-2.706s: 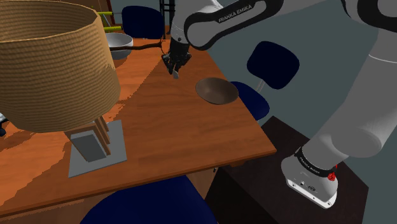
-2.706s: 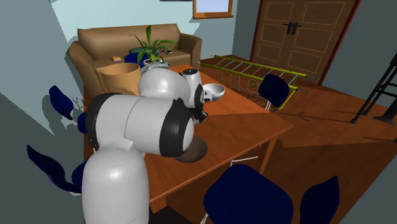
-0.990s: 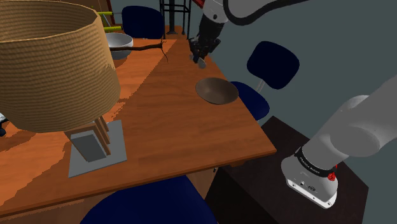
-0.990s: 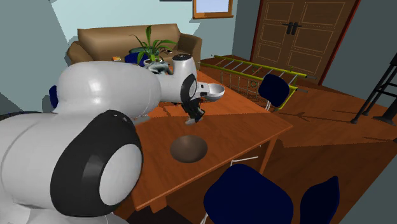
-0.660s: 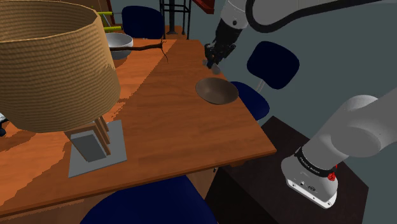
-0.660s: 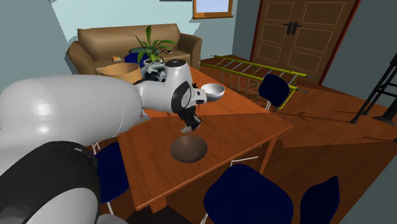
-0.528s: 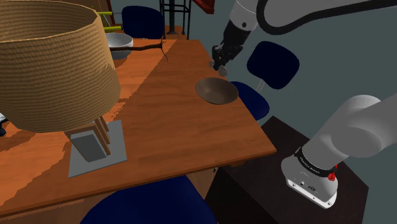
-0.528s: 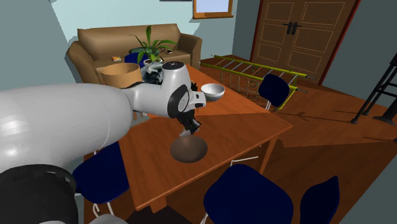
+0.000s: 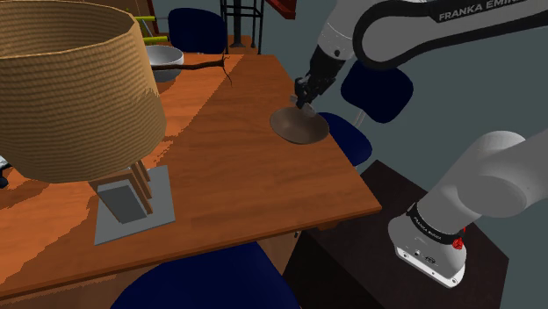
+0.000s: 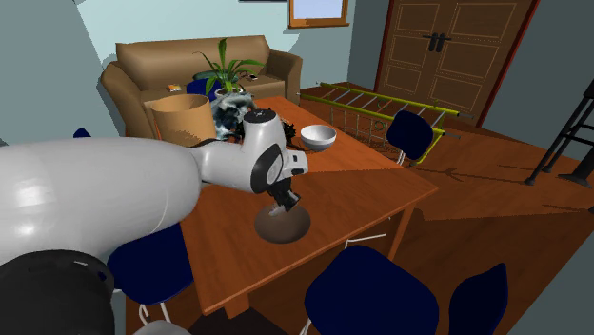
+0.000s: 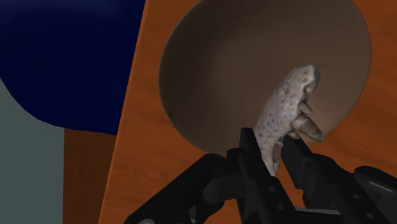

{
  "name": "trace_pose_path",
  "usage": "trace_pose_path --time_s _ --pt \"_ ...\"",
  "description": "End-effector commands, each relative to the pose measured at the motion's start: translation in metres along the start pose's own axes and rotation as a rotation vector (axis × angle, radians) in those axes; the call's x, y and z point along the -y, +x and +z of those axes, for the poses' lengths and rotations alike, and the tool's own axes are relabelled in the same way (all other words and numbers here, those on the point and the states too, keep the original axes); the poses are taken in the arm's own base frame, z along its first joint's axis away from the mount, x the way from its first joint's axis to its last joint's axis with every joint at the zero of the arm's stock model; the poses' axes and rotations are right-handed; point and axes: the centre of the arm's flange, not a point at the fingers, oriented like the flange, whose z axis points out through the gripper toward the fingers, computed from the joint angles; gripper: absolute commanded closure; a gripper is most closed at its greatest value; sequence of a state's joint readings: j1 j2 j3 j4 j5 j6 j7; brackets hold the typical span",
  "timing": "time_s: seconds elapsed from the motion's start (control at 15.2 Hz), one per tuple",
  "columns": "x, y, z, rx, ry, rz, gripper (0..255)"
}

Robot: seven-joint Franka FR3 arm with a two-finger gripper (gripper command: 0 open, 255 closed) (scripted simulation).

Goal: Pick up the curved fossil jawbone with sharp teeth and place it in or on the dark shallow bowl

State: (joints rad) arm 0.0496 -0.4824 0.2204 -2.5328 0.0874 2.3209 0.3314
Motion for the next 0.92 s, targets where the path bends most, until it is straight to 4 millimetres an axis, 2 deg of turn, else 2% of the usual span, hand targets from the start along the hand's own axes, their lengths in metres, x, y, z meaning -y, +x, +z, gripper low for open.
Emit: trace_pose_path --time_s 0.0,0.33,0.86 --pt "-0.001 -0.003 0.011 -0.001 0.0 0.0 255" --pt "-0.002 -0.01 0.039 -0.001 0.0 0.0 255" --pt "-0.002 -0.01 0.039 -0.001 0.0 0.0 255"
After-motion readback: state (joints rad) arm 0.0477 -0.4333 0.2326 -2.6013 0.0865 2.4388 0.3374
